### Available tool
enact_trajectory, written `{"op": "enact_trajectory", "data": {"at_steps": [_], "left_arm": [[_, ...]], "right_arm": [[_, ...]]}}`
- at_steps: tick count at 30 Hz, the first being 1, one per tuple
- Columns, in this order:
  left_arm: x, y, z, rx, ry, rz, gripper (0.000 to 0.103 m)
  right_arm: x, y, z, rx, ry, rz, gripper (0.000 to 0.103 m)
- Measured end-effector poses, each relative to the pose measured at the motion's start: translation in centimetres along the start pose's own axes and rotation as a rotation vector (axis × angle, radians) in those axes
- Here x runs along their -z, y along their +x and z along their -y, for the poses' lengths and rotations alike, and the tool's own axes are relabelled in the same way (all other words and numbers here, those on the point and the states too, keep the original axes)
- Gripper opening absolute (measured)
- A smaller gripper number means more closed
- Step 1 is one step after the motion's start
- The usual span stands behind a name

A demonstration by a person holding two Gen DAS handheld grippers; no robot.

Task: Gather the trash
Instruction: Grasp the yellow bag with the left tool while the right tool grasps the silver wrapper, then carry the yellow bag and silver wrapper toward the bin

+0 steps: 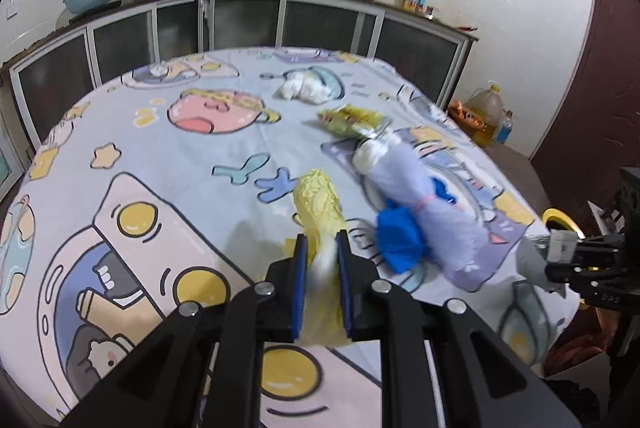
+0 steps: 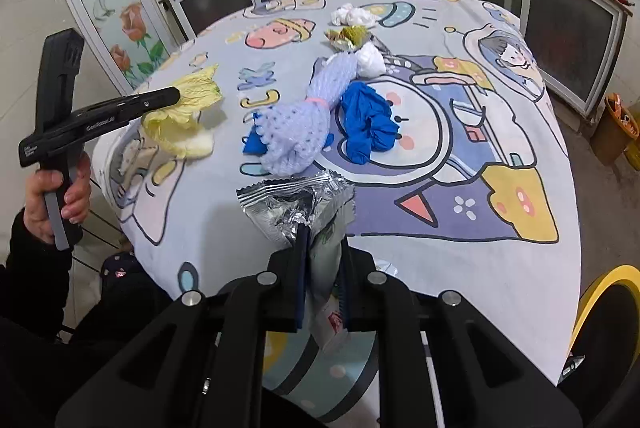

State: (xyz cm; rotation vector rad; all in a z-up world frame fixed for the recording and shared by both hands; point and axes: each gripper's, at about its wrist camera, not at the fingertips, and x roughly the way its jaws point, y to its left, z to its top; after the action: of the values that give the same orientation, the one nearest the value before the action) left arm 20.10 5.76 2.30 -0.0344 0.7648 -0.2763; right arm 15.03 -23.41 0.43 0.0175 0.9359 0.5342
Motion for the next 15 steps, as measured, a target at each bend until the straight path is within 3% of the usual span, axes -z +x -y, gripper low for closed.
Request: {"op": "enact_trajectory", "data": {"at_steps": [5, 15], "left_arm": [[-0.7, -2.6, 2.1, 0.038, 0.021, 0.051, 0.013], [-1.8, -5.3, 6.9, 0.104, 0.088, 0.116, 0.013]], "right_arm": [[-0.1, -2.0, 0.2, -0.03, 0.029, 0.043, 0.013], [0.7, -4.7, 1.8, 0.011, 0.081, 0.092, 0.013]]}}
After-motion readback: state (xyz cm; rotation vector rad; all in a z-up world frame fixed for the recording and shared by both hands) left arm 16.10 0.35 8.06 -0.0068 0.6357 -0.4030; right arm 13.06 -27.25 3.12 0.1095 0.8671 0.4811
